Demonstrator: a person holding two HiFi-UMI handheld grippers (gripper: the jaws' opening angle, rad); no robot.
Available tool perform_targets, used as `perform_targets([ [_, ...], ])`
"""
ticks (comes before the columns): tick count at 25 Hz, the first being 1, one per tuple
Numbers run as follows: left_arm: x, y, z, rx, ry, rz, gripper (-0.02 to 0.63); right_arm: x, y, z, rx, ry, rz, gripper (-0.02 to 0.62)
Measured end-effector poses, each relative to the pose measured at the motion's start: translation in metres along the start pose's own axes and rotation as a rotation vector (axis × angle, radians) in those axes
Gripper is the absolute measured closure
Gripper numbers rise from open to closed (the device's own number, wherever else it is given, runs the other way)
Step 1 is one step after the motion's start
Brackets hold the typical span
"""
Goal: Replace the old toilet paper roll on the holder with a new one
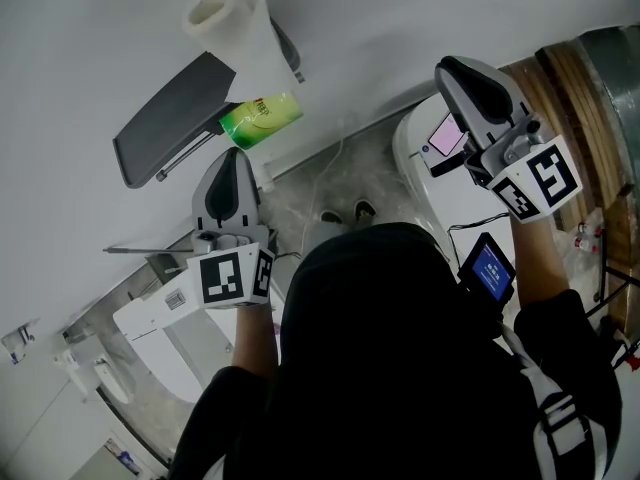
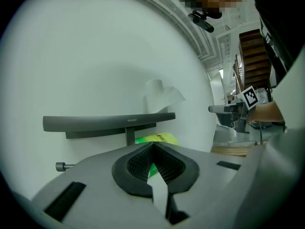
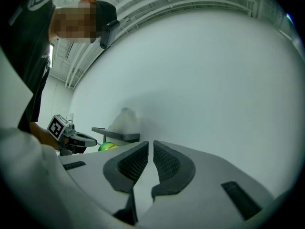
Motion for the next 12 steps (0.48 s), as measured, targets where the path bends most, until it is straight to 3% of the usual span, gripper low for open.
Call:
perform_targets([
  [12, 0.0017, -0.0007, 0.0018, 0.0, -0.003, 0.006, 0.592, 0.0071, 0.0041, 0.0004, 0.007, 0.0, 0.015, 0.551],
])
Point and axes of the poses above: the fingertips, and each gripper's own axes: x forward along the fingers, z to its left, y out of its underside, the point moved 5 cm from there along -x, backward along the fingers, and after that the axes turned 7 degrees about z, right-handed, at the moved point
